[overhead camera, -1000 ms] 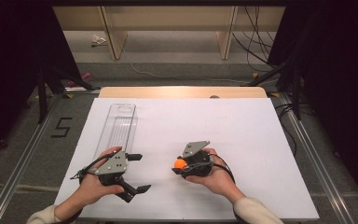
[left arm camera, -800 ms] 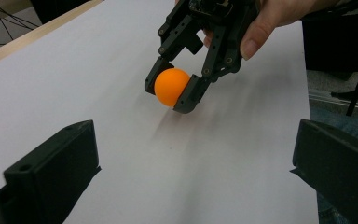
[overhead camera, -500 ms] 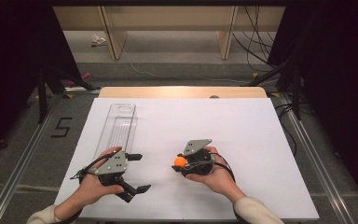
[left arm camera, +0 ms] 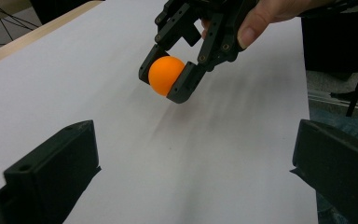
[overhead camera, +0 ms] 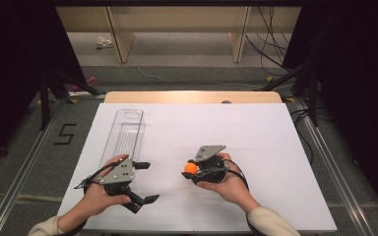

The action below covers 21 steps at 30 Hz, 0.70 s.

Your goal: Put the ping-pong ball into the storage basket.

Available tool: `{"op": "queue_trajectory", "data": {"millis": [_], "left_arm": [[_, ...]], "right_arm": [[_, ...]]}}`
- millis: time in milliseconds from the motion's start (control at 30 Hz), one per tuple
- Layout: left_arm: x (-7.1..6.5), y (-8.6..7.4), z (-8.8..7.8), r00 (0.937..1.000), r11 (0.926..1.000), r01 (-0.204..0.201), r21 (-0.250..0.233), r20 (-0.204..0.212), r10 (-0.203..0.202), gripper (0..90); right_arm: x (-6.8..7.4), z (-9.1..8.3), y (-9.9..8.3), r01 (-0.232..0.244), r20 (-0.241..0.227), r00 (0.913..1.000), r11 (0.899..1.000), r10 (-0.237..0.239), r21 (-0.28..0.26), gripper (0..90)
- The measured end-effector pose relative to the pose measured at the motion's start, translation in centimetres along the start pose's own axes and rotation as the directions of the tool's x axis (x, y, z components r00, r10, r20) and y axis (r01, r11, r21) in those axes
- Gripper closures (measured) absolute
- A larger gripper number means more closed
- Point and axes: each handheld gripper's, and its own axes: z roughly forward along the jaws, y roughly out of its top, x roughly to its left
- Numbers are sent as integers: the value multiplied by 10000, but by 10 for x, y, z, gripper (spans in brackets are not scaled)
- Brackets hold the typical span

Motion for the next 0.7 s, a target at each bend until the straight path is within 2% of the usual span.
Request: {"op": "queue_trajectory", "data": {"millis": [700], "left_arm": [[0,0,0,10000,10000,-40,0,-1,40,0]], "right_arm": [[-4,-4,5,-85,88,9999,9995,88,-295,514]]}}
